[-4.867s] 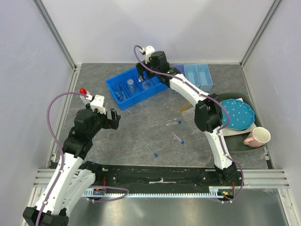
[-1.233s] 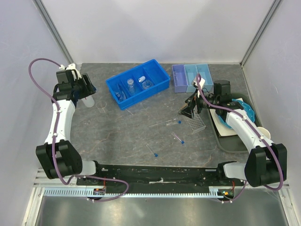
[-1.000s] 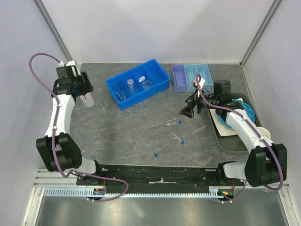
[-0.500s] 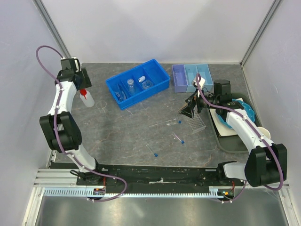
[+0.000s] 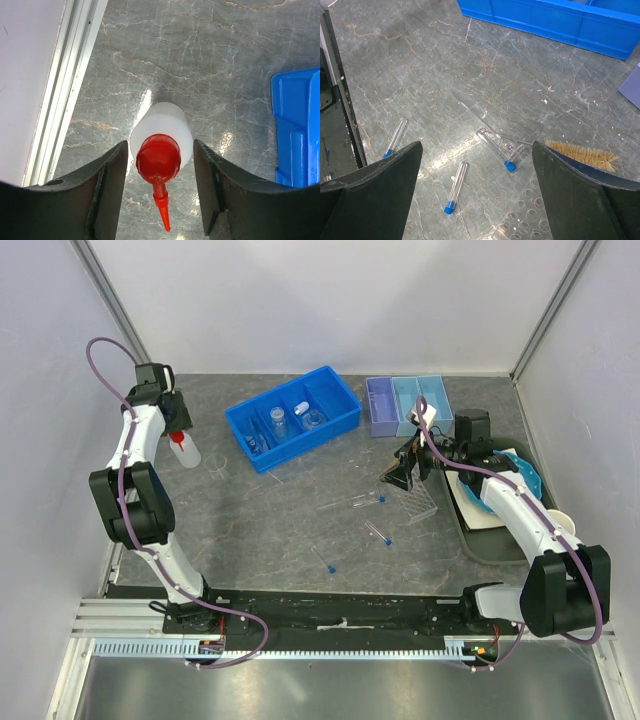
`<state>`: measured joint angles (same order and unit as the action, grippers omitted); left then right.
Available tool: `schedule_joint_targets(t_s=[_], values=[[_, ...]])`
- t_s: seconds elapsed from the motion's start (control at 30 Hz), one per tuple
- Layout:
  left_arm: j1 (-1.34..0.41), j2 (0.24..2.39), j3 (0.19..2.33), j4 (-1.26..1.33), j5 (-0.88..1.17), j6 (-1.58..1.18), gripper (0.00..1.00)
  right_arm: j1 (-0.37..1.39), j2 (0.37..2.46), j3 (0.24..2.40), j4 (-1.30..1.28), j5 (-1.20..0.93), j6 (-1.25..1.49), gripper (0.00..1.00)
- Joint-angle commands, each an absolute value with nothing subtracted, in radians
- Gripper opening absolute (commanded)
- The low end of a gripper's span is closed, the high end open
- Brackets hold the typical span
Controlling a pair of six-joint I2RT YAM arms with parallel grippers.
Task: Organize the chemistry lab equipment
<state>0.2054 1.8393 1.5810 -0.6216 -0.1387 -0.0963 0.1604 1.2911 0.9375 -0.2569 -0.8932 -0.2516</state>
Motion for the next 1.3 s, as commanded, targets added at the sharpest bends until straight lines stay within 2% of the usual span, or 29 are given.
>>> schedule_joint_targets(t_s=[0.0, 0.1, 0.33, 0.37, 0.43, 0.47, 0.6, 0.83, 1.03, 1.23, 1.27], values=[[0.209, 1.836, 1.569, -0.626, -0.166, -0.091, 0.57, 0.156, 1.29, 0.979, -0.241, -0.907, -0.273, 0.98], [0.207, 1.836, 1.563, -0.629, -0.17, -0.094, 0.54, 0.158, 1.29, 0.979, -0.239, -0.905, -0.275, 0.98], [0.204, 1.822, 1.546, -0.632, -0.166, -0.1, 0.53, 0.158, 1.289, 0.977, -0.241, -0.905, -0.275, 0.98], [0.204, 1.816, 1.542, -0.632, -0.163, -0.1, 0.51, 0.158, 1.287, 0.977, -0.242, -0.905, -0.276, 0.98], [0.204, 1.806, 1.534, -0.629, -0.17, -0.101, 0.27, 0.158, 1.285, 0.977, -0.241, -0.902, -0.278, 0.98], [0.203, 1.789, 1.523, -0.621, -0.175, -0.101, 0.2, 0.158, 1.287, 0.977, -0.241, -0.9, -0.279, 0.98], [0.204, 1.718, 1.505, -0.604, -0.189, -0.101, 0.1, 0.158, 1.285, 0.976, -0.244, -0.897, -0.282, 0.98], [0.206, 1.527, 1.477, -0.578, -0.158, -0.106, 0.05, 0.158, 1.292, 0.966, -0.242, -0.905, -0.296, 0.98], [0.196, 1.361, 1.379, -0.566, -0.055, -0.129, 0.02, 0.155, 1.293, 0.953, -0.247, -0.923, -0.337, 0.98], [0.16, 1.221, 1.303, -0.594, 0.199, -0.193, 0.02, 0.164, 1.281, 0.957, -0.307, -1.024, -0.484, 0.98], [0.158, 1.191, 1.296, -0.6, 0.297, -0.208, 0.02, 0.169, 1.279, 0.965, -0.333, -1.026, -0.5, 0.98]])
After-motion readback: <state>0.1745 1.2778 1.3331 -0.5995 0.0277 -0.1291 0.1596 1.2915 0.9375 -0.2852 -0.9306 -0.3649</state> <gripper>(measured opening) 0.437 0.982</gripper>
